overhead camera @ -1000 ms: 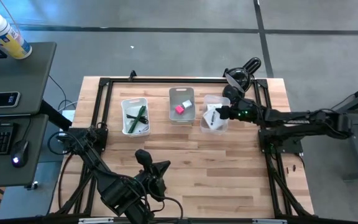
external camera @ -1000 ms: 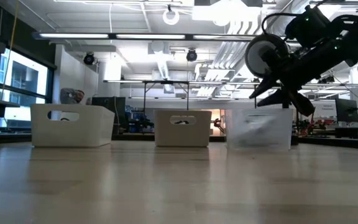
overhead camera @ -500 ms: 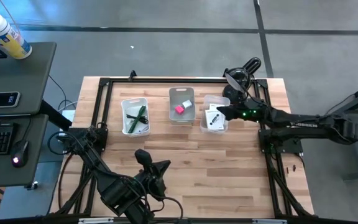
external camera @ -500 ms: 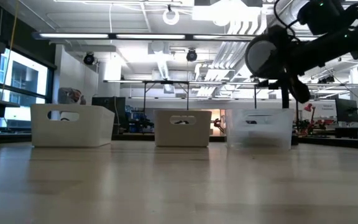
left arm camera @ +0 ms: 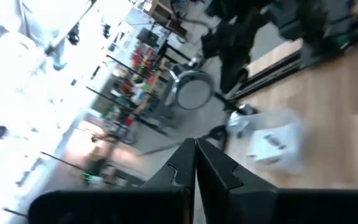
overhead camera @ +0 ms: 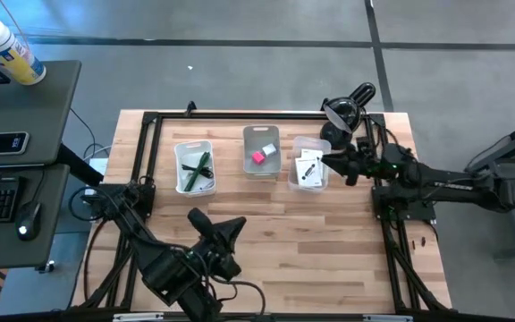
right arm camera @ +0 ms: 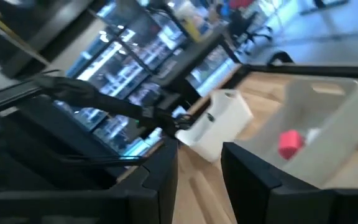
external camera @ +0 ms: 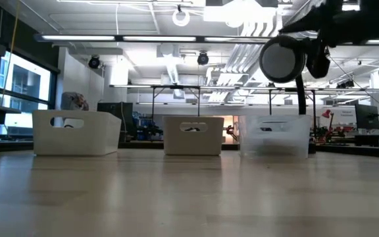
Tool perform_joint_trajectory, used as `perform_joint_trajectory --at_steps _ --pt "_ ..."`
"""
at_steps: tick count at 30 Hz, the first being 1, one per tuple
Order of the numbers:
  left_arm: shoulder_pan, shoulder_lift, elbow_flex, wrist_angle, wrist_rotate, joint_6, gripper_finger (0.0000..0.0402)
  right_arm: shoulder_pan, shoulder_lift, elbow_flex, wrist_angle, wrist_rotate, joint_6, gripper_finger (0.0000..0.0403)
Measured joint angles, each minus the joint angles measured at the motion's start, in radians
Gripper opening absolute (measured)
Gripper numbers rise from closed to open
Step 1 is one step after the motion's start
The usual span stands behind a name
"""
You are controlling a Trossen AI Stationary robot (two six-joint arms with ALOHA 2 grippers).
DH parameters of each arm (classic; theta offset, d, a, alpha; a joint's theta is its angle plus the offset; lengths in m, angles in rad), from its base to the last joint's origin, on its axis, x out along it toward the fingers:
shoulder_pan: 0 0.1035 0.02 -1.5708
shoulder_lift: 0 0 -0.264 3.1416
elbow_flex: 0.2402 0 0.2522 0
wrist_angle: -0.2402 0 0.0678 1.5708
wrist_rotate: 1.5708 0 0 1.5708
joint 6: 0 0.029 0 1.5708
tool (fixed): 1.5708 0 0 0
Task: Pick and place items into bin
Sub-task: Return to Home Position
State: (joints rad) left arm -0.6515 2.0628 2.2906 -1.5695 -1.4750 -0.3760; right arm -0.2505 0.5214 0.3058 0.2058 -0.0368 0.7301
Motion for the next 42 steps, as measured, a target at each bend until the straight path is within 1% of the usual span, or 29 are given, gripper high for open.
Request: perform_joint_trajectory --at_steps 4,6,8,10,13,15,17,19,21,23,25,26,28,30,31,32,33,35,38,40,42 --pt "0.029 0.000 0.015 0.002 -0.002 0.144 0.0003 0.042 -0.056 0.000 0.000 0.000 -0.046 0.0114" --pt "0.046 0.000 0.015 0.005 0.020 0.165 0.0003 0.066 -0.079 0.000 -0.001 0.001 -0.076 0.0114" --pt "0.065 0.000 0.015 0.031 0.048 0.142 0.0003 0.093 -0.095 0.000 0.001 0.002 -0.116 0.0114" --pt "0.087 0.000 0.015 0.058 0.085 0.154 0.0003 0.121 -0.107 0.000 0.002 0.002 -0.171 0.0114" --pt "0.125 0.000 0.015 0.111 0.119 0.229 0.0003 0.161 -0.121 0.000 0.007 0.006 -0.237 0.0114" --pt "0.153 0.000 0.015 0.166 0.135 0.295 0.0003 0.180 -0.125 0.000 0.009 0.025 -0.250 0.0114" --pt "0.178 0.000 0.015 0.228 0.177 0.375 0.0003 0.197 -0.125 0.000 0.008 0.038 -0.260 0.0114" --pt "0.205 0.000 0.015 0.288 0.241 0.461 0.0003 0.210 -0.125 0.000 0.007 0.038 -0.267 0.0114" --pt "0.239 0.000 0.015 0.356 0.299 0.501 0.0003 0.216 -0.125 0.000 0.007 0.037 -0.268 0.0114" --pt "0.271 0.000 0.015 0.434 0.364 0.549 0.0003 0.220 -0.125 0.000 0.007 0.038 -0.268 0.0114" --pt "0.300 0.000 0.015 0.540 0.445 0.657 0.0003 0.220 -0.125 0.000 0.007 0.038 -0.268 0.0114" --pt "0.315 0.000 0.014 0.610 0.500 0.738 0.0003 0.220 -0.125 0.000 0.007 0.038 -0.272 0.0114" --pt "0.344 0.000 0.014 0.775 0.661 0.919 0.0003 0.220 -0.125 0.000 0.007 0.024 -0.302 0.0114" --pt "0.377 0.000 0.014 0.917 0.880 1.074 0.0003 0.220 -0.130 0.000 0.013 -0.021 -0.352 0.0114" --pt "0.395 0.000 0.014 0.955 0.981 1.123 0.0003 0.220 -0.131 0.000 0.023 -0.042 -0.372 0.0114" --pt "0.414 0.000 0.014 0.963 1.057 1.146 0.0003 0.222 -0.134 0.000 0.035 -0.053 -0.383 0.0114" --pt "0.434 -0.002 0.014 0.947 1.100 1.149 0.0003 0.223 -0.142 0.000 0.041 -0.058 -0.393 0.0114" --pt "0.477 -0.014 0.014 0.853 1.122 1.131 0.0003 0.230 -0.161 0.000 0.045 -0.057 -0.417 0.0114" --pt "0.523 -0.046 0.010 0.776 1.149 1.148 0.0003 0.241 -0.196 0.000 -0.021 -0.022 -0.449 0.0114" --pt "0.537 -0.088 -0.021 0.786 1.215 1.198 0.0003 0.246 -0.211 0.000 -0.089 0.017 -0.452 0.0114" --pt "0.564 -0.140 -0.086 0.819 1.316 1.239 0.0003 0.252 -0.215 -0.001 -0.113 0.050 -0.452 0.0114"
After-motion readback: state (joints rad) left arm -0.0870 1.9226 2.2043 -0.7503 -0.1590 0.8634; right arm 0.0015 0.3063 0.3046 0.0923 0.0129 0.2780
